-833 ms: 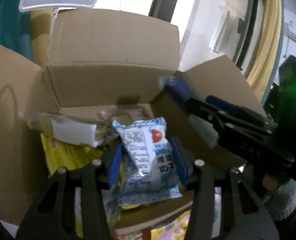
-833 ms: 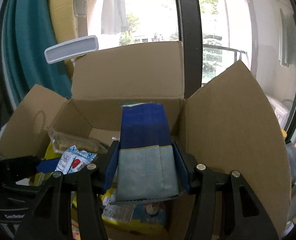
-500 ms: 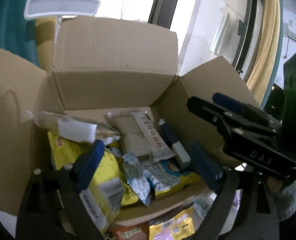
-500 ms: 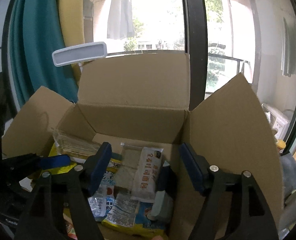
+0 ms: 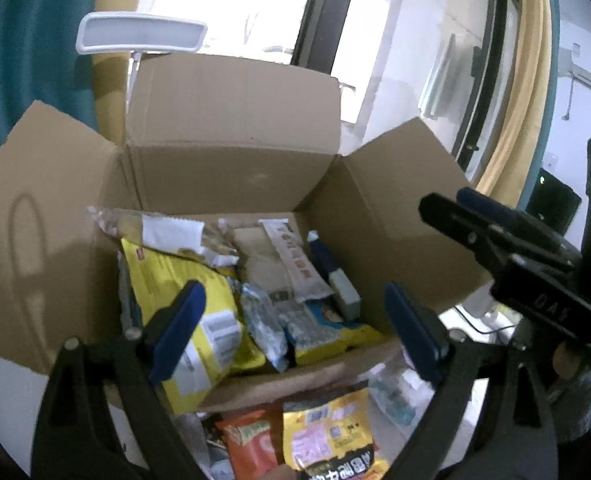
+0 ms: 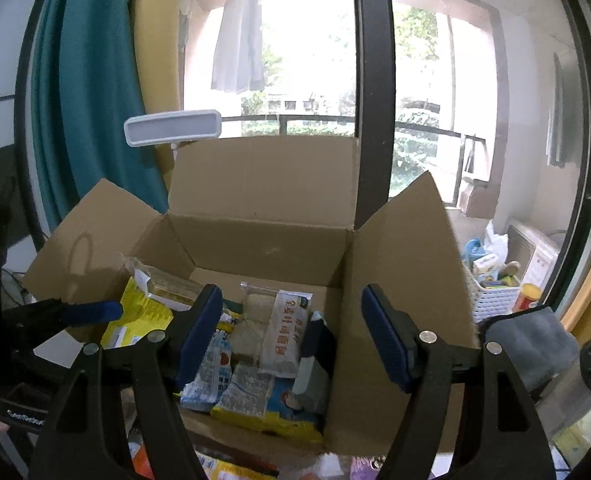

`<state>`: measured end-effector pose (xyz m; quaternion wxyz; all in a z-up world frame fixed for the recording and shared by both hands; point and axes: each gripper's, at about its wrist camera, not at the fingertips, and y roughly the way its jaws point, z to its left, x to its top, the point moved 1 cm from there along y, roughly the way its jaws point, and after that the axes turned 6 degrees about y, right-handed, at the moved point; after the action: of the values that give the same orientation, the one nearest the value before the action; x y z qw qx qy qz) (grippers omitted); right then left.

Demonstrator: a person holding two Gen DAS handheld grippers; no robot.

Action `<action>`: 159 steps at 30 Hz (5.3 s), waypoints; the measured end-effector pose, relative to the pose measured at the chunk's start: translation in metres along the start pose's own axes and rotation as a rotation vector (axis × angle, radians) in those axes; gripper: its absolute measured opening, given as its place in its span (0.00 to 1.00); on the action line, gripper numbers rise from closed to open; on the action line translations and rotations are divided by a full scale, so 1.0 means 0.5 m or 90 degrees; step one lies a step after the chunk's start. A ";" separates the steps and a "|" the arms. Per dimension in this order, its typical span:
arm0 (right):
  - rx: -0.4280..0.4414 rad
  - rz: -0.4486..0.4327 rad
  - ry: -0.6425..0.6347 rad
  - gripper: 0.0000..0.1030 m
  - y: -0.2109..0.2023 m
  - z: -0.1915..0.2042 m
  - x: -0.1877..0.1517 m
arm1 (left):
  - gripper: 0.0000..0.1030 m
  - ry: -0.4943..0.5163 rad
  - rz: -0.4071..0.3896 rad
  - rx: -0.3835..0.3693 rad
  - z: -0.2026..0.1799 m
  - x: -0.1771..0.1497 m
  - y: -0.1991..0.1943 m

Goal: Organize snacks
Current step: 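Lower both packs into the box and open both grippers, then move both grippers back toward the purple bag and clear pack, then grasp the long purple bag with the right gripper, then lift the purple bag with the right gripper while the left grasps the clear plastic pack, then carry the purple bag and clear plastic pack toward the open cardboard box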

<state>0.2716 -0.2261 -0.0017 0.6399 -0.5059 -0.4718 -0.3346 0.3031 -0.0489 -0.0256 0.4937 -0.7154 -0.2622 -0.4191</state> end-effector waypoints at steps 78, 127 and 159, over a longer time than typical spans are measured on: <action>-0.036 0.274 -0.026 0.28 -0.012 -0.268 -0.379 | 0.89 0.282 0.237 -0.060 -0.367 -0.247 0.263; 0.003 0.191 0.009 0.01 -0.161 -0.192 -0.322 | 0.59 0.211 0.186 -0.138 -0.318 -0.238 0.130; 0.090 0.104 -0.053 0.01 -0.241 -0.004 -0.198 | 0.59 0.118 0.053 -0.042 -0.147 -0.145 -0.091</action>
<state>0.1300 -0.2647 -0.0550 0.6790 -0.5098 -0.4773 -0.2262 0.2049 -0.0973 -0.0540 0.5094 -0.6995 -0.1713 -0.4710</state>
